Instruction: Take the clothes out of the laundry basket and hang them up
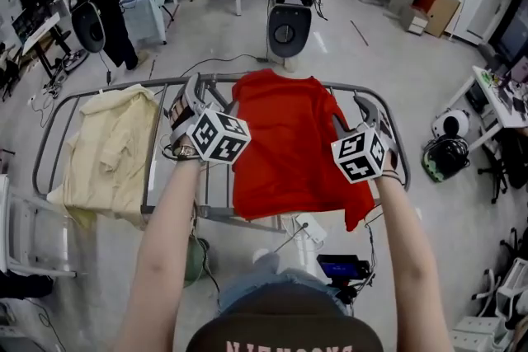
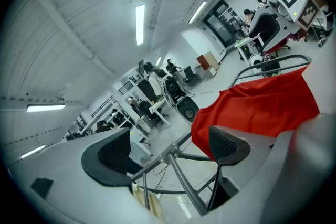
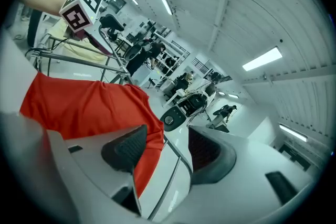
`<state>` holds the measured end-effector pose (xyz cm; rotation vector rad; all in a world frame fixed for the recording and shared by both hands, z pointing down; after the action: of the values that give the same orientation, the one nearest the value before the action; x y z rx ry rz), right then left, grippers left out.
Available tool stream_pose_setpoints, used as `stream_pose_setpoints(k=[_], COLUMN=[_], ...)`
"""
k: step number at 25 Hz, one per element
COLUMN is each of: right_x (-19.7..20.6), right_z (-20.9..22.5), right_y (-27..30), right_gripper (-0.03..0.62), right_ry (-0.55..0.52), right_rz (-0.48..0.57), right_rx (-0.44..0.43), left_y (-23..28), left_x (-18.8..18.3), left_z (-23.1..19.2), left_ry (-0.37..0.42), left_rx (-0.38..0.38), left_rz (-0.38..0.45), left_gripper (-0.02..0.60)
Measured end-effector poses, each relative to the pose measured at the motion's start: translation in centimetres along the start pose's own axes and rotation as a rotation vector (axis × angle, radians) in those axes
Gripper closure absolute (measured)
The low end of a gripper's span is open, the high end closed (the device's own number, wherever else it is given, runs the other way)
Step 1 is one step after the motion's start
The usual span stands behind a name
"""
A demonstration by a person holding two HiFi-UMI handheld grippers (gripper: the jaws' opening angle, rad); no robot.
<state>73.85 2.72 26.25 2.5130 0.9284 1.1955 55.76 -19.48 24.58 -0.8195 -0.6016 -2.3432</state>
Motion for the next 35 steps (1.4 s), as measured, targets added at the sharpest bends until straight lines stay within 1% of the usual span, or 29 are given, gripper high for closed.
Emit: stream_pose_setpoints(k=[5,10,20,23,27,32,35], right_x=[-0.1,0.4,3.1,3.4,3.8,4.3,4.1], right_z=[0.4,0.2,-2.3,-2.9,-2.6,-2.0,-1.4], right_y=[-2.8,-6.0,-12.2,-14.2,-16.3,-18.1,-19.0], right_gripper=[0.353,0.353,0.353,0.353,0.364,0.384,0.391], right_ry=[-0.006,0.004,0.034,0.046,0.098,0.169,0.214], right_rz=[0.048,0.081,0.137,0.161,0.196,0.235,0.262], right_rx=[-0.002,-0.011,-0.041,-0.045,-0.024,0.003,0.024], left_y=[-3.3,-7.3,-15.8,-18.3,-20.9,-22.8,-23.5], left_x=[-1.0,-2.2,-3.5,-3.7,-4.1,-3.9,-3.9], left_z=[-0.3,0.1,2.8,2.9,2.9,3.6,3.4], left_ry=[-0.046,-0.061,-0.083,-0.104,-0.173,-0.311,-0.367], left_rx=[-0.037,-0.07,-0.107,-0.126,-0.133,-0.117,-0.123], left_rz=[0.006,0.014,0.028,0.039,0.075,0.11,0.125], left_gripper=[0.138,0.135,0.135,0.135,0.135,0.135,0.135])
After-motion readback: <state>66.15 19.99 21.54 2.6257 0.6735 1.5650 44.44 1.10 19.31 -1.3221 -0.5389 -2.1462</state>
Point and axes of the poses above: the fingertips, and each gripper's own axes: y forward along the fingers, z to its right, x out of its underside, the point moved 2 cm from there along -y, backward along the fingers, and after that the axes turned 6 degrees about -x, right-handed, at the moved point
